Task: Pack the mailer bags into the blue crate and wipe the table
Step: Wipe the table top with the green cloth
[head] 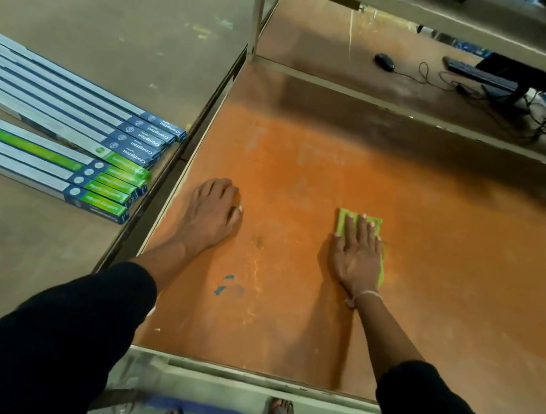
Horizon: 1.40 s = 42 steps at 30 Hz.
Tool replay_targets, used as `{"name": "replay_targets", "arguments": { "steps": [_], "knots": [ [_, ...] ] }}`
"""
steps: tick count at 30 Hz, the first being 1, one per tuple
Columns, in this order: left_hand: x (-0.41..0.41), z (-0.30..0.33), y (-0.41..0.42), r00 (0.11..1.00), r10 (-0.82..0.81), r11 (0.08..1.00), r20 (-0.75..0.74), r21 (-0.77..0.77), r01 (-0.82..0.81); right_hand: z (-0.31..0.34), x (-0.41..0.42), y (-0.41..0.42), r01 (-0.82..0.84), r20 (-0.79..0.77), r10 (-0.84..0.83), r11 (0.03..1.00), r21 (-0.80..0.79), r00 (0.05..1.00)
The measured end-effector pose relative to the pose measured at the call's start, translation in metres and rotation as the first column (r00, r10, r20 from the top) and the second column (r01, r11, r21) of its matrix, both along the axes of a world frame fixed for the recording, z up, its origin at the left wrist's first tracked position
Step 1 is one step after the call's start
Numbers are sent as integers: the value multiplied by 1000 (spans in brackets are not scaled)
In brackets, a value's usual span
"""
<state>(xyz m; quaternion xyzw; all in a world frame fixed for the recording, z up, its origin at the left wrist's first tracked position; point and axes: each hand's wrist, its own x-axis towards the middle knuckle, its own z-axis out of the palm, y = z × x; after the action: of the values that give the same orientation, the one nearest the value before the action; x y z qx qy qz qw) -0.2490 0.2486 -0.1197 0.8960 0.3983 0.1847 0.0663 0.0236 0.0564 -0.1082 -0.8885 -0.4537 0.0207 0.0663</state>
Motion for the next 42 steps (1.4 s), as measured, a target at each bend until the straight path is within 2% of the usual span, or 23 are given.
{"name": "replay_targets", "arguments": {
  "steps": [1,3,6,8,10,12,14,16,17,19,21,22,24,28,30,31,33,35,37,39,42],
  "knots": [
    [1,0,0,1000,5,1000,0,-2,-5,1,-8,1,44,-4,-44,999,-7,999],
    [1,0,0,1000,6,1000,-8,-7,-6,0,-42,2,-15,0,15,1000,6,1000],
    [1,2,2,1000,-2,1000,-3,-19,2,-4,-103,-12,-328,21,328,945,19,945],
    [0,1,2,1000,-7,1000,9,-22,7,-1,-123,-31,-436,18,436,900,-2,900],
    [-1,1,1,1000,-17,1000,10,-16,17,-1,-109,-46,-376,8,376,926,19,927],
    [-1,2,0,1000,-20,1000,13,-15,21,-1,-84,-56,-178,11,178,984,30,984],
    [-2,2,0,1000,-19,1000,24,-18,19,0,-73,-60,23,-9,-22,999,22,1000],
    [-2,2,-1,999,-13,1000,29,-17,14,1,-97,-58,109,-10,-109,994,27,994],
    [-2,3,-1,1000,-11,1000,28,-15,11,1,-117,-59,73,-8,-72,997,39,997],
    [-3,2,0,999,-13,1000,31,-13,13,1,-161,-63,-125,-30,127,991,54,991],
    [-4,3,1,999,-17,1000,31,-18,17,3,-191,-73,-321,-21,322,946,34,946],
    [-4,3,1,999,-21,999,30,-26,22,3,-192,-77,-366,-11,367,930,29,930],
    [-6,3,0,998,-39,998,41,-49,41,1,-177,-83,-338,5,338,941,25,941],
    [-22,1,8,989,-137,985,50,-95,141,-3,-145,-89,28,-5,-28,999,16,1000],
    [-36,0,14,988,-147,985,40,-83,150,-3,-164,-84,115,-2,-115,993,32,993],
    [-43,0,16,990,-137,987,41,-82,140,-2,-181,-81,76,-4,-76,996,40,997],
    [-55,3,21,994,-99,990,41,-94,102,2,-220,-78,-170,-19,171,985,23,985],
    [-66,4,26,998,-53,992,30,-111,56,8,-242,-79,-457,-23,456,889,-25,890],
    [-75,1,29,998,-26,993,53,-117,33,11,-231,-76,-578,-34,577,815,-30,816],
    [-83,-3,28,990,-20,988,136,-149,40,8,-210,-68,-524,-39,523,852,-13,851],
    [-91,-7,23,965,15,977,260,-210,42,4,-205,-54,-313,-55,312,950,3,948]
  ]
}}
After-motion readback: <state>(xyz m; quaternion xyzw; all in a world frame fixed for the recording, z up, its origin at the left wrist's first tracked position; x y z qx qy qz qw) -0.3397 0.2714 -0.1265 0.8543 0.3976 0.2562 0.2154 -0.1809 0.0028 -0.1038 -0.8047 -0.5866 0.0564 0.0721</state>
